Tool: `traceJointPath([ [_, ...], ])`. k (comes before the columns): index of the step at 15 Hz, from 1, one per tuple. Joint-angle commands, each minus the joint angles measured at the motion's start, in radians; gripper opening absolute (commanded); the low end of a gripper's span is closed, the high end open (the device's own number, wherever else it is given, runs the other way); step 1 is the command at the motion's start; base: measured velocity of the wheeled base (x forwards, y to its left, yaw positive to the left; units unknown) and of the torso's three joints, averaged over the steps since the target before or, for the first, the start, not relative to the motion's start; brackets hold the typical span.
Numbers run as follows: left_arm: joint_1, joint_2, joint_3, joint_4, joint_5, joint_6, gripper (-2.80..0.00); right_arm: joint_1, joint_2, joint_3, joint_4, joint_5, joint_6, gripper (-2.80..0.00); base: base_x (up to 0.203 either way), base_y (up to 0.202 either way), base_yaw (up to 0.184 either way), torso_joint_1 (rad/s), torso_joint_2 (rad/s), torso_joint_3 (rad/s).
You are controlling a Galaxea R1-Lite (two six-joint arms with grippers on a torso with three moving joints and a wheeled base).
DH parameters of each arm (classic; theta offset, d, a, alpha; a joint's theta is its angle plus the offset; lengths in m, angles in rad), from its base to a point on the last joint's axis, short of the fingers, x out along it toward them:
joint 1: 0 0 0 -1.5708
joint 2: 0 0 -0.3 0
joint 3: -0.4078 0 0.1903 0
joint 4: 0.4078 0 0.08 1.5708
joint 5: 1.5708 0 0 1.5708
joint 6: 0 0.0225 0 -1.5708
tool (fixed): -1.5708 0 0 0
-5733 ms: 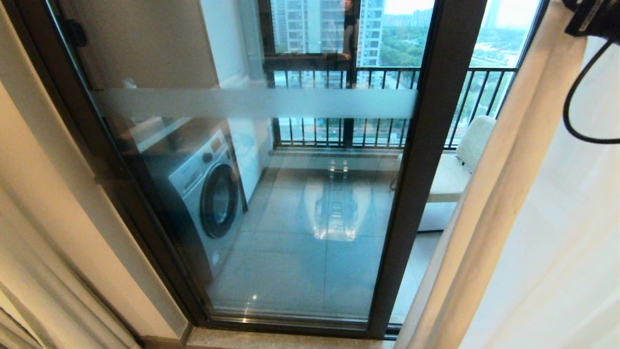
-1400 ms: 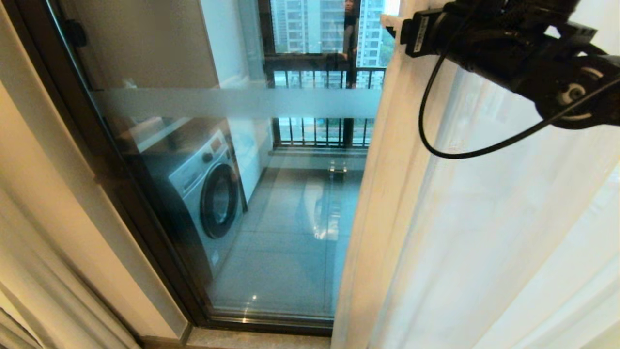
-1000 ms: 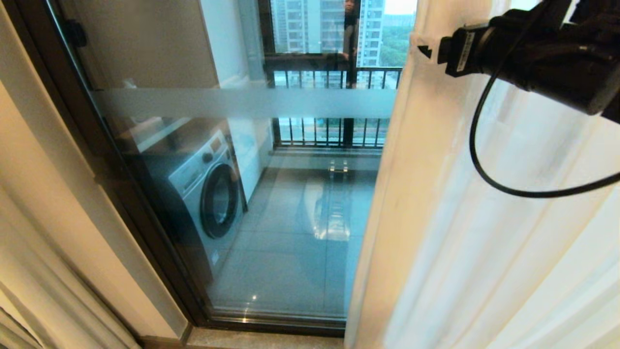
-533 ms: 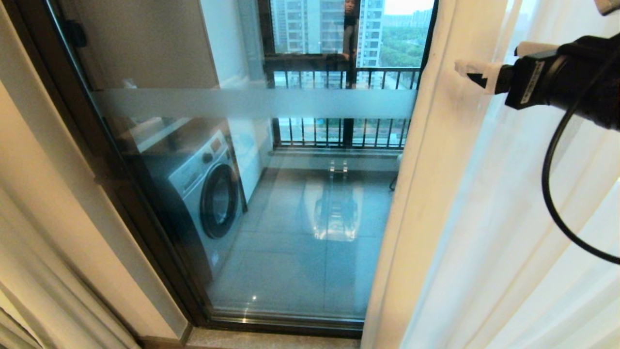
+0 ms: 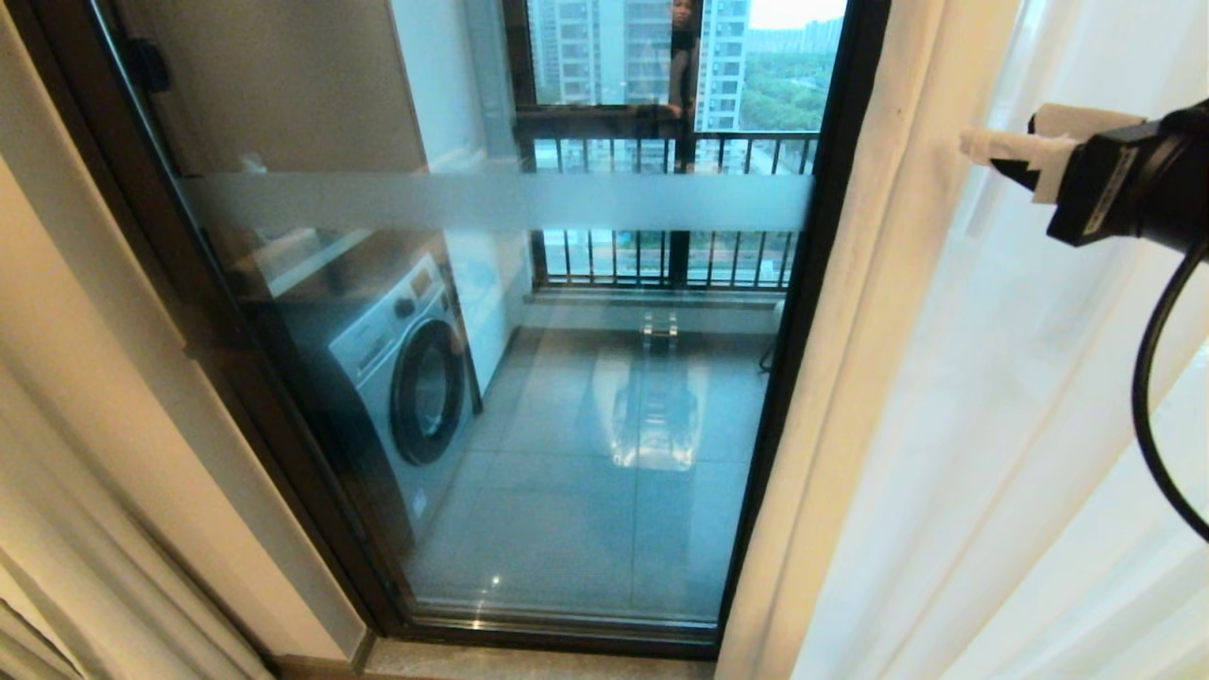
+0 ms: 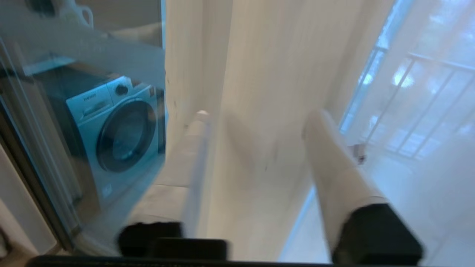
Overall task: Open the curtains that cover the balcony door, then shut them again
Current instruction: Close the inner curtains on both sides
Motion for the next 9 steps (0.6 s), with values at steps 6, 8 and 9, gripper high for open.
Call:
traceJointPath([
  [6,0.0,0.0,0.0,0.0,0.0,0.0,-2.8,-0.11,-0.203,0.233,0.161,0.004,-0.002,-2.8,0.0,0.0,0.0,0.0,0.0,0.0],
  [8,0.0,0.0,0.0,0.001,0.0,0.0,-2.8,-0.192,-0.255,0.279,0.209,0.029,-0.002,-2.8,0.0,0.0,0.0,0.0,0.0,0.0],
  [9,0.0,0.0,0.0,-0.001,0.0,0.0,-2.8,-0.226,-0.278,0.297,0.233,0.044,-0.002,-2.8,0.0,0.0,0.0,0.0,0.0,0.0],
])
